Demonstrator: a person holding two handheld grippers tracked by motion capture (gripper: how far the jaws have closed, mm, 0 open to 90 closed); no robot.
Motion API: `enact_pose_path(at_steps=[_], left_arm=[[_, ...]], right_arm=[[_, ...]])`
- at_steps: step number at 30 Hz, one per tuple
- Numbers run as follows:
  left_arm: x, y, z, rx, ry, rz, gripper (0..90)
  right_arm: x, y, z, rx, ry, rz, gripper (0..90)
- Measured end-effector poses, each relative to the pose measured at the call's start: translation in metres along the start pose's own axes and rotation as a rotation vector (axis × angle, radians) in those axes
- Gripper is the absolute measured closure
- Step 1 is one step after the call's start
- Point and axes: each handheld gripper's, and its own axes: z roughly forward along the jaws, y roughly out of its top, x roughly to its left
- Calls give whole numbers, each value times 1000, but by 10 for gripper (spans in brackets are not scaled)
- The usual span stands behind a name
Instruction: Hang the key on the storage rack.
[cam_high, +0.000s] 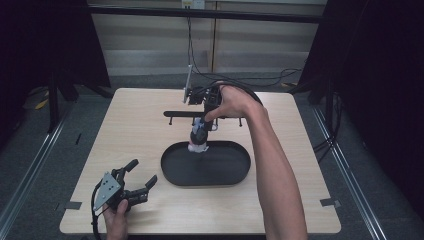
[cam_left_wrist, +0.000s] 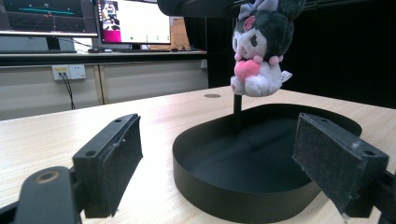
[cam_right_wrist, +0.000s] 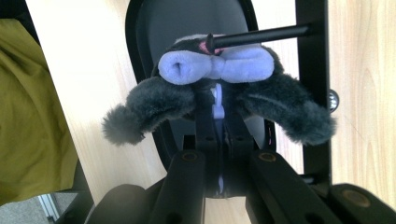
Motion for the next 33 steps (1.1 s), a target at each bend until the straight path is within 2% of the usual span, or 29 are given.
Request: enact_pose_path(at_steps=[4, 30, 33], left_arm=[[0, 0, 0, 0, -2, -1, 153], [0, 0, 0, -1, -5, -1, 153], [1, 1, 0, 5, -16, 20, 153]], right_arm=[[-2, 2, 1, 20, 3, -3, 870], [-8, -4, 3, 6, -15, -24, 850], [-9, -4, 1, 1, -12, -16, 853]])
